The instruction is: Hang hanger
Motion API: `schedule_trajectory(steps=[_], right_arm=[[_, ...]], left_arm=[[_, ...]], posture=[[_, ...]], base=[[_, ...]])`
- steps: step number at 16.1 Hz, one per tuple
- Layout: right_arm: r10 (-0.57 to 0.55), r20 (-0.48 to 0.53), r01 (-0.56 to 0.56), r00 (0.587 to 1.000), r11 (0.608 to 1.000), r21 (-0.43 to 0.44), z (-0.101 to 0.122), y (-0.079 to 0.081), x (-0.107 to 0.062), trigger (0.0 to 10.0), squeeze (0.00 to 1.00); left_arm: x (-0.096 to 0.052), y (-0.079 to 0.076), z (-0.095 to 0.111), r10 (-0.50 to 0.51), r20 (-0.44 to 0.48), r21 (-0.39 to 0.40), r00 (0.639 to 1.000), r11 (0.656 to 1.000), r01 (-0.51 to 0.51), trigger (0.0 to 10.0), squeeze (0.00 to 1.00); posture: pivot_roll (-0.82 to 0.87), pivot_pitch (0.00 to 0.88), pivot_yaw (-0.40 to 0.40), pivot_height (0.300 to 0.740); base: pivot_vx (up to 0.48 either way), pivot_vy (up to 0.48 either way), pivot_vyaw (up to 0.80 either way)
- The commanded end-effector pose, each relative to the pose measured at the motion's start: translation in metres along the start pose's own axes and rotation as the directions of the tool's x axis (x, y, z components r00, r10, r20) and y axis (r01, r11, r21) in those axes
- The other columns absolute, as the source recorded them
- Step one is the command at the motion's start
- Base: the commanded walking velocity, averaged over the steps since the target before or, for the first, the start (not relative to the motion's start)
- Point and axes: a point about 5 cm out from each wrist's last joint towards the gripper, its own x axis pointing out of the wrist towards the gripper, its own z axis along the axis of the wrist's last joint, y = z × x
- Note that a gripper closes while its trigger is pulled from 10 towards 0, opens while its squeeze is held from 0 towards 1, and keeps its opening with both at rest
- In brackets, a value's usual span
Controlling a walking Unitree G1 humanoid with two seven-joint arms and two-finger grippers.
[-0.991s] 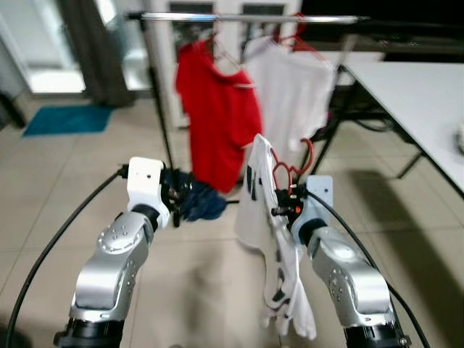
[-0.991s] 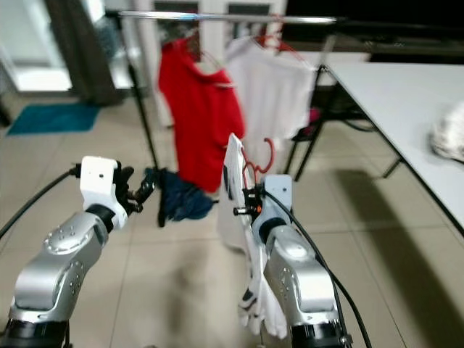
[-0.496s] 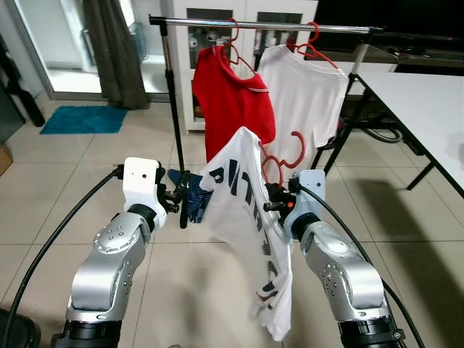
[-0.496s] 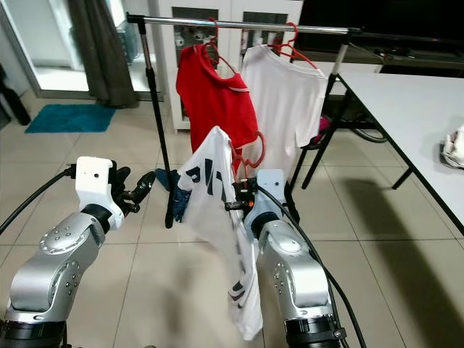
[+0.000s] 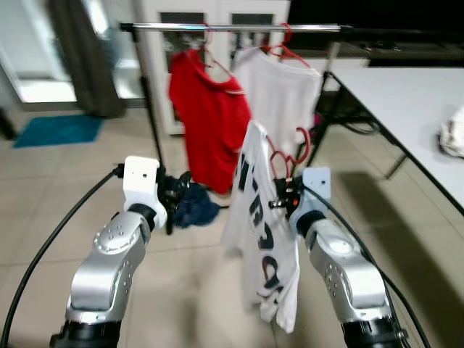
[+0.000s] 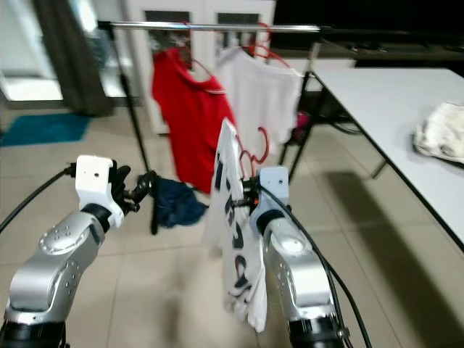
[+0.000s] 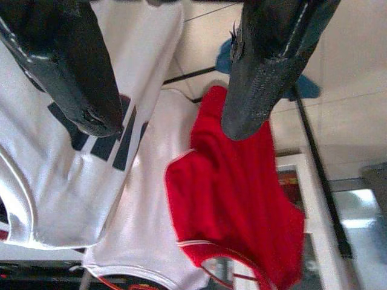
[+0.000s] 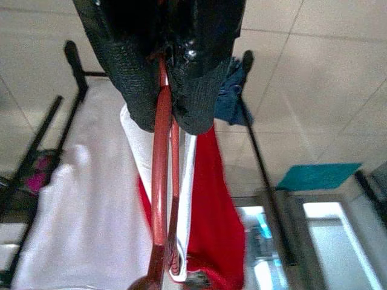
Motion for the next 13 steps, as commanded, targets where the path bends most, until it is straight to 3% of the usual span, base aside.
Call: schedule_trajectory(steps=[1, 5, 8, 13], right_arm=[[-0.018, 0.023, 0.017, 1.0, 0.999, 0.03, 0.0035, -0.0048, -0.0017, 10.0, 0.0], [-0.033, 0.027, 0.032, 0.999, 0.999, 0.037, 0.0042, -0.0059, -0.0038, 10.0, 0.0], [-0.008, 0.026, 0.006, 1.0, 0.997, 0.08, 0.0045, -0.0018, -0.0026, 10.0, 0.0], [0.02, 0.043, -0.023, 0.999, 0.997, 0.071, 0.0054, 0.0021, -0.0049, 10.0, 0.0]], left_arm=[[-0.0007, 0.0, 0.0045, -0.006, 0.014, 0.02, 1.0, 1.0, 0.006, 10.0, 0.0], [-0.0003, -0.0003, 0.0063, -0.014, 0.013, 0.018, 1.0, 1.0, 0.013, 10.0, 0.0], [-0.0011, -0.0001, 0.0059, -0.013, 0.011, 0.02, 1.0, 1.0, 0.013, 10.0, 0.0], [-0.0003, 0.0007, 0.0071, -0.021, 0.013, 0.022, 1.0, 1.0, 0.021, 10.0, 0.0]], posture=[[-0.12, 0.0, -0.012, 0.74], [-0.11, 0.0, -0.005, 0.74], [-0.11, 0.0, -0.005, 0.74], [-0.11, 0.0, -0.001, 0.74]], base=[[0.3, 0.0, 0.0], [0.308, 0.0, 0.6], [0.314, 0.0, 0.0], [0.313, 0.0, 0.0]])
